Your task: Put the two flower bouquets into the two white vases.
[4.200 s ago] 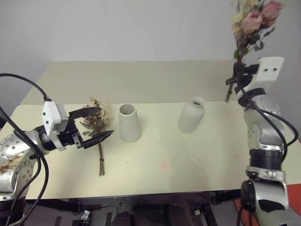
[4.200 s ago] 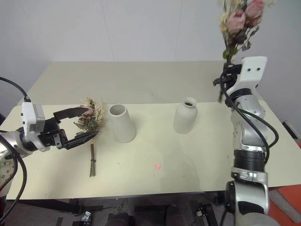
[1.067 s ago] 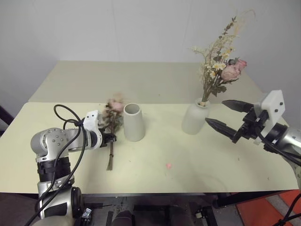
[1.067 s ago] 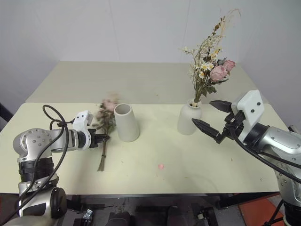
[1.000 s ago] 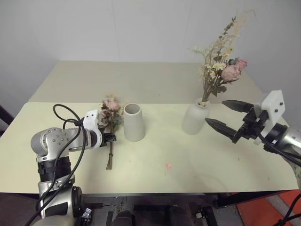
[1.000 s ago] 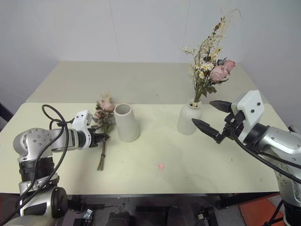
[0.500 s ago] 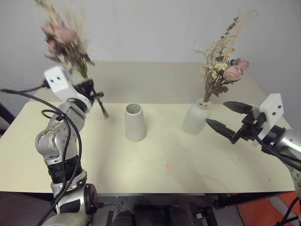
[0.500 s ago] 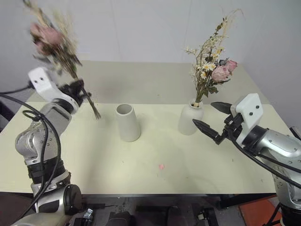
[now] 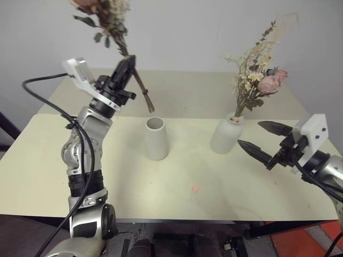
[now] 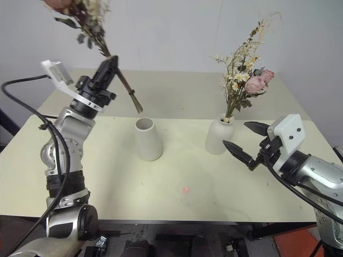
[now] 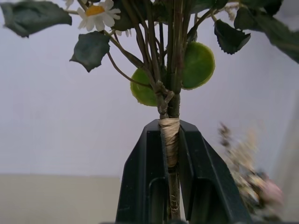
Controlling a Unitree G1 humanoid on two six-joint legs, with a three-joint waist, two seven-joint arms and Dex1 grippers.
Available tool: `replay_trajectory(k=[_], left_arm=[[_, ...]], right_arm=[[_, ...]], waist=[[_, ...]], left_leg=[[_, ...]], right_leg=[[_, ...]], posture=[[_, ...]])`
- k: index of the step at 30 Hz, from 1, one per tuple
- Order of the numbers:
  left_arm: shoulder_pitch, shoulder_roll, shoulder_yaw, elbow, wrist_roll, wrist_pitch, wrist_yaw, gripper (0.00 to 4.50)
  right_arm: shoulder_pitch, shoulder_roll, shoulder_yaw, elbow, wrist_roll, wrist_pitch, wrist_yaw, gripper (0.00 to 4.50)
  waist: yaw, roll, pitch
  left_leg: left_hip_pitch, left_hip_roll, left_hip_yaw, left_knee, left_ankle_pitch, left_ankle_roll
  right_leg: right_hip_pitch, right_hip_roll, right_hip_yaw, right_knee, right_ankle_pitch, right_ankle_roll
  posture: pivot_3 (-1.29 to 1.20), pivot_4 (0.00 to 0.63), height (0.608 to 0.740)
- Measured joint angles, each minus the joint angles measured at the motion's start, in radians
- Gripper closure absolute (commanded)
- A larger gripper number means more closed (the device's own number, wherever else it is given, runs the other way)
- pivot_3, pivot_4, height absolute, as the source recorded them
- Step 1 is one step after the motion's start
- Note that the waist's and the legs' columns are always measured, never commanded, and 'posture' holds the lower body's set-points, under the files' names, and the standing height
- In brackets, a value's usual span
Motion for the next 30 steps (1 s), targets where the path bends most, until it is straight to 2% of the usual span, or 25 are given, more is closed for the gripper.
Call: replay_trajectory(k=[7, 16, 26, 28, 30], left_arm=[[0.004, 0.062, -0.048, 0.019, 0.002, 0.029, -0.058, 4.40], [0.062, 0.083, -0.079, 0.019, 0.036, 0.027, -0.079, 4.40], [0.107, 0.111, -0.160, 0.032, 0.146, -0.043, -0.166, 4.40], [0.107, 0.114, -0.160, 0.032, 0.146, -0.042, -0.182, 3.69], [0.110, 0.121, -0.160, 0.032, 0.147, -0.046, -0.203, 3.22]], right_arm=[[0.056, 0.000, -0.021, -0.021, 0.008, 0.002, -0.007, 0.00], [0.056, 0.000, -0.021, -0.028, 0.016, 0.002, -0.021, 0.00], [0.070, 0.000, -0.026, -0.030, 0.034, 0.010, -0.021, 0.00], [0.087, -0.001, -0.054, -0.032, 0.068, 0.029, -0.016, 0.00], [0.102, -0.004, -0.089, -0.032, 0.114, 0.049, -0.003, 0.00]], waist=[[-0.011, 0.000, 0.000], [-0.013, 0.000, 0.000], [-0.013, 0.000, 0.000], [-0.013, 0.000, 0.000], [-0.013, 0.000, 0.000]], left_leg=[[0.000, 0.000, 0.000, 0.000, 0.000, 0.000], [0.001, 0.000, -0.001, 0.000, 0.000, 0.000], [0.001, 0.000, -0.001, 0.000, 0.000, 0.000], [0.001, 0.000, -0.001, 0.000, 0.000, 0.000], [0.001, 0.000, -0.001, 0.000, 0.000, 0.000]], right_leg=[[0.000, 0.000, 0.000, 0.000, 0.000, 0.000], [0.001, 0.000, 0.000, 0.000, 0.000, 0.000], [0.002, 0.000, 0.000, 0.000, 0.000, 0.000], [0.002, 0.000, 0.000, 0.000, 0.000, 0.000], [0.002, 0.000, 0.000, -0.001, 0.000, 0.000]], posture=[[0.00, 0.150, 0.740], [0.00, 0.150, 0.740], [0.00, 0.150, 0.740], [0.00, 0.150, 0.740], [0.00, 0.150, 0.740]])
